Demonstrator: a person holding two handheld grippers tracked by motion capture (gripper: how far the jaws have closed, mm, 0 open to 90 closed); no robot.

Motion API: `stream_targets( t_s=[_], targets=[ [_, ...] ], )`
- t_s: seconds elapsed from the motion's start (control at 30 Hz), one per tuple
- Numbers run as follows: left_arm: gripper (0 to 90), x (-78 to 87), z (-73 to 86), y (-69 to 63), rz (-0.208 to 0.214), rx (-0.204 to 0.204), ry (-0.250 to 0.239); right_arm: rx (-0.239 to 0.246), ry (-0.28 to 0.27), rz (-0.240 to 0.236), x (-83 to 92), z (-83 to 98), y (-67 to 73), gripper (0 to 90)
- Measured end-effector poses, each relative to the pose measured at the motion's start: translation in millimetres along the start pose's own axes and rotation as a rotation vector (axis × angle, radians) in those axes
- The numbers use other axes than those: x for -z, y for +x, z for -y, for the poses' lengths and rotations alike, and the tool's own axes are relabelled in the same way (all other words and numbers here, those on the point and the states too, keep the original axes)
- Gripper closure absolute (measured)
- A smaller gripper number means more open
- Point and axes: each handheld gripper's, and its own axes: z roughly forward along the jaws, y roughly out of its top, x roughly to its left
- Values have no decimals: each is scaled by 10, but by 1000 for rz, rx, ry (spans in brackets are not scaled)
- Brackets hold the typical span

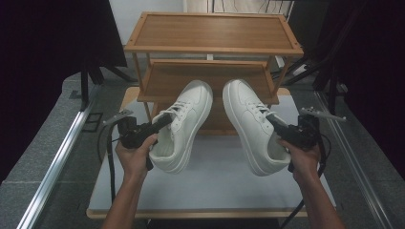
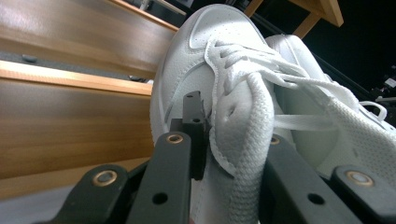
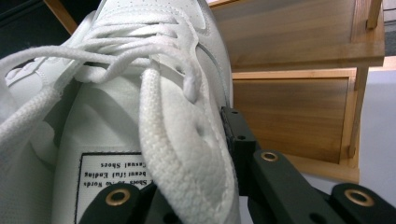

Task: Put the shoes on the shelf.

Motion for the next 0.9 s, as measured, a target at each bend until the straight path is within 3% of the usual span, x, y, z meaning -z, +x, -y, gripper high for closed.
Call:
stream_targets(
  t_s=[0.43,0.9],
  targets=[
    [810,-190,-228,-74,-4,7,-33,-23,-19,26,-172,-209,3,851],
    [810,-357,-380,-33,-58,23,-58,-12,-30,63,-350,-420,95,851]
  ],
)
